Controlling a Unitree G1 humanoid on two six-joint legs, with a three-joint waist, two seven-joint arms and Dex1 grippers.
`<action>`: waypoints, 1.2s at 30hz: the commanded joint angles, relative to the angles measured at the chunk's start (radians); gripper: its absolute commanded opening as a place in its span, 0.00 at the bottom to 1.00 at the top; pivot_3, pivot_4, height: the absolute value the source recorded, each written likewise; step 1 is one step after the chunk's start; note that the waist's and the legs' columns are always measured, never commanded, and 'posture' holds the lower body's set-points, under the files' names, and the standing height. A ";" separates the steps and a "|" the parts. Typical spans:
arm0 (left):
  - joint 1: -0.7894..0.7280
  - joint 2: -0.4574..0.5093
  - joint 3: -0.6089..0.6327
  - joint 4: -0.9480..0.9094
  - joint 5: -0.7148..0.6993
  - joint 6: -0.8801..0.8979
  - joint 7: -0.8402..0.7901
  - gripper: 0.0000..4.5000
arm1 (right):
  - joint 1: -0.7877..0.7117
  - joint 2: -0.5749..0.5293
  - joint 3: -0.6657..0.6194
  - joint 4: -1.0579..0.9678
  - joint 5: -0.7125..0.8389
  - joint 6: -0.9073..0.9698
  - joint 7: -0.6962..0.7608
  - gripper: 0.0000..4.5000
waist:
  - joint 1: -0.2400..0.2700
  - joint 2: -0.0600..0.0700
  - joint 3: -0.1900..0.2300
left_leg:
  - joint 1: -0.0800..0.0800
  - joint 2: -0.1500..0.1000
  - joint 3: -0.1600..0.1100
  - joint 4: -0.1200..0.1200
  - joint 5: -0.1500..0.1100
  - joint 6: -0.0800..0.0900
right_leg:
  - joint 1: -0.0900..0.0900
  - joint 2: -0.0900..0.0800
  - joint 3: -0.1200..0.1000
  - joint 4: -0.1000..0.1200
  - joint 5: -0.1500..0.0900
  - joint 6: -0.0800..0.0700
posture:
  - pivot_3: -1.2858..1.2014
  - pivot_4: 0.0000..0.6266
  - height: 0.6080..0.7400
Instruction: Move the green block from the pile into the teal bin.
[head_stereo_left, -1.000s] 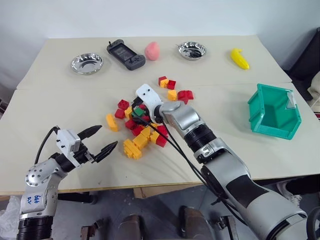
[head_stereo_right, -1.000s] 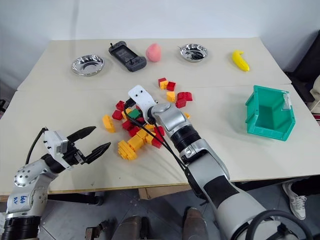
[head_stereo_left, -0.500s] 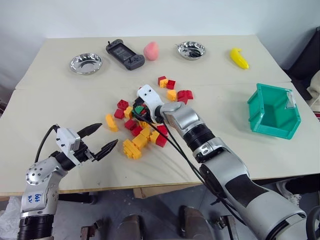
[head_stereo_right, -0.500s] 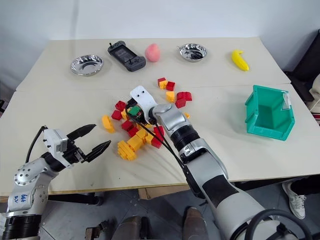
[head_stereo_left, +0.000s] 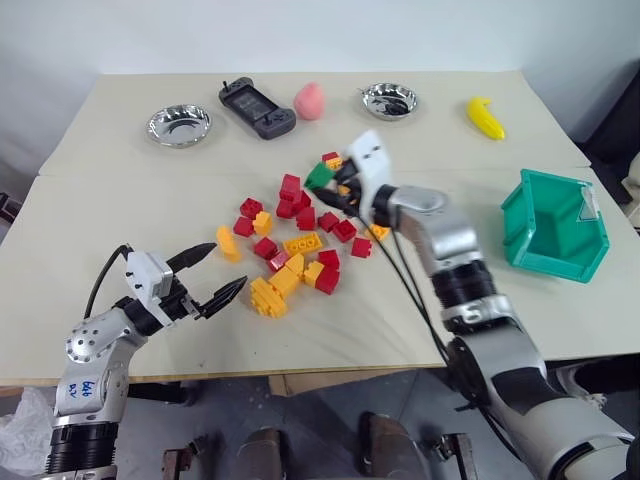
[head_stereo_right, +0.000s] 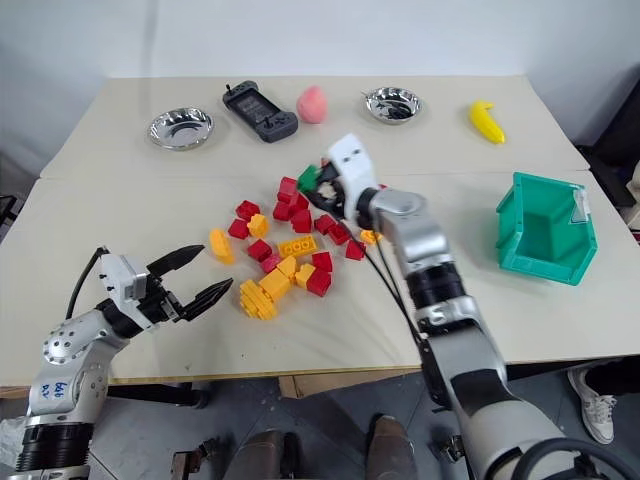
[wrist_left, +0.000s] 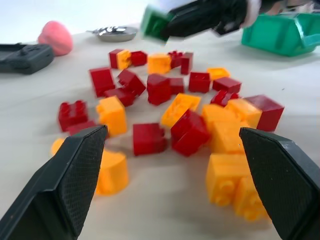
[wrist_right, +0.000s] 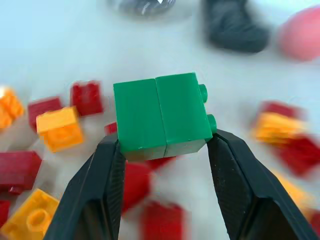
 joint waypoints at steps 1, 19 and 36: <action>-0.055 -0.007 -0.030 -0.012 -0.003 -0.005 -0.025 1.00 | 0.115 -0.084 -0.055 -0.219 0.066 0.031 0.058 0.45 | 0.001 0.000 0.000 | 0.000 0.000 0.000 0.000 0.000 0.000 | 0.000 0.000 0.000 0.000 0.000 0.000 | 0.52 0.24 1.00; -0.454 -0.293 -0.333 0.225 0.126 0.014 -0.031 1.00 | 0.671 -0.404 -0.676 -0.545 0.083 0.036 -0.229 0.45 | 0.066 0.000 0.000 | 0.001 -0.001 0.003 0.003 0.000 0.001 | 0.002 0.000 0.001 -0.001 0.000 0.001 | 0.52 0.24 1.00; -0.417 -0.227 -0.276 0.203 0.139 -0.013 -0.055 1.00 | 0.565 -0.514 -0.641 -0.192 0.148 -0.155 -0.120 0.98 | 0.050 0.001 0.000 | 0.003 -0.001 0.003 0.002 -0.001 0.002 | 0.003 0.000 0.002 -0.002 0.001 0.001 | 0.52 0.24 1.00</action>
